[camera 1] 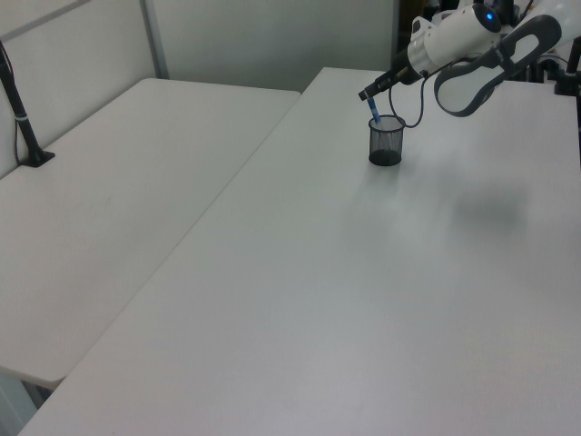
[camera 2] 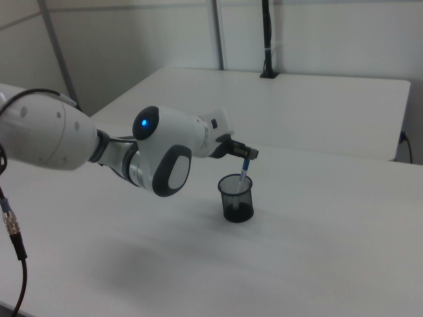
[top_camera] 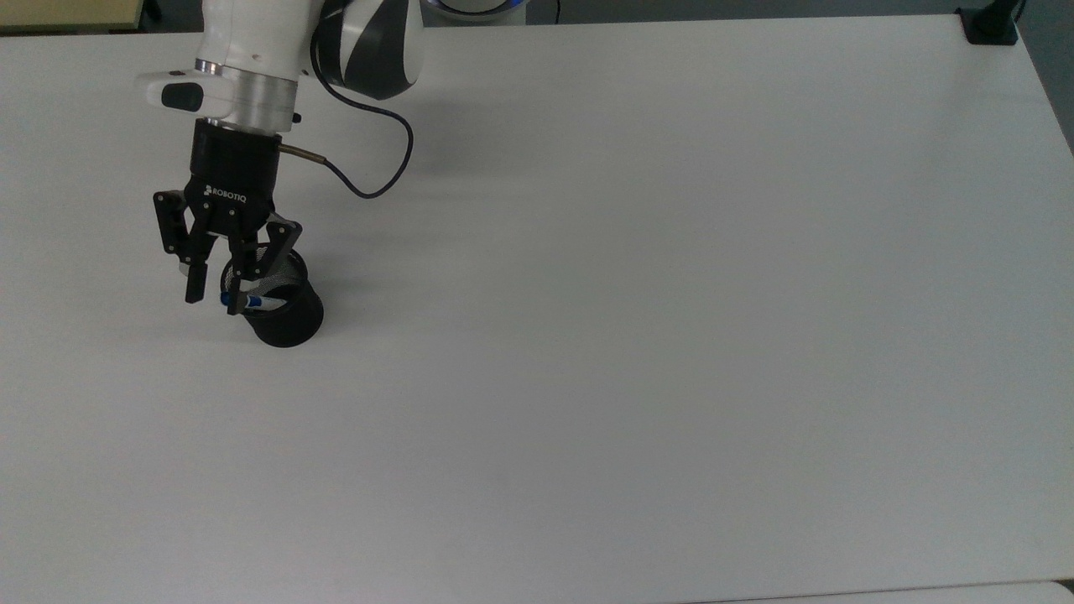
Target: Insert the marker
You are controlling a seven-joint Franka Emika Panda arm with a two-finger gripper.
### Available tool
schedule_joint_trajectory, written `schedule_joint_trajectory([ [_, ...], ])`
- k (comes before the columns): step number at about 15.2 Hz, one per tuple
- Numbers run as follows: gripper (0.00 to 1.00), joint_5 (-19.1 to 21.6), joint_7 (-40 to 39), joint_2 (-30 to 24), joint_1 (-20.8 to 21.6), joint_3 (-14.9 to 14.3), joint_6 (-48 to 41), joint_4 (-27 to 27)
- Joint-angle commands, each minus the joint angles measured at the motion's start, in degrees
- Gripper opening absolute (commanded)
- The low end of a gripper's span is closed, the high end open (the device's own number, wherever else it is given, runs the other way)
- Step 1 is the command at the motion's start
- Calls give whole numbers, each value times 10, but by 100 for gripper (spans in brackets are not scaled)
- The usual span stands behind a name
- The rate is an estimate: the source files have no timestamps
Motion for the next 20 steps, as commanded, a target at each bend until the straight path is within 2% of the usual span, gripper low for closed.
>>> schedule_joint_trajectory([
  [1, 89, 0, 8, -48, 6, 1, -44, -21],
  [4, 100, 0, 20, -73, 7, 3, -111, -6],
  [8, 100, 2, 22, -142, 9, 6, -393, 73],
  [11, 100, 26, 22, -183, 33, 6, -557, 115],
  [16, 100, 28, 22, -231, 59, 5, -834, 185],
  [18, 100, 27, 18, -251, 70, 3, -899, 186],
  [20, 100, 26, 14, -258, 92, -2, -925, 184],
])
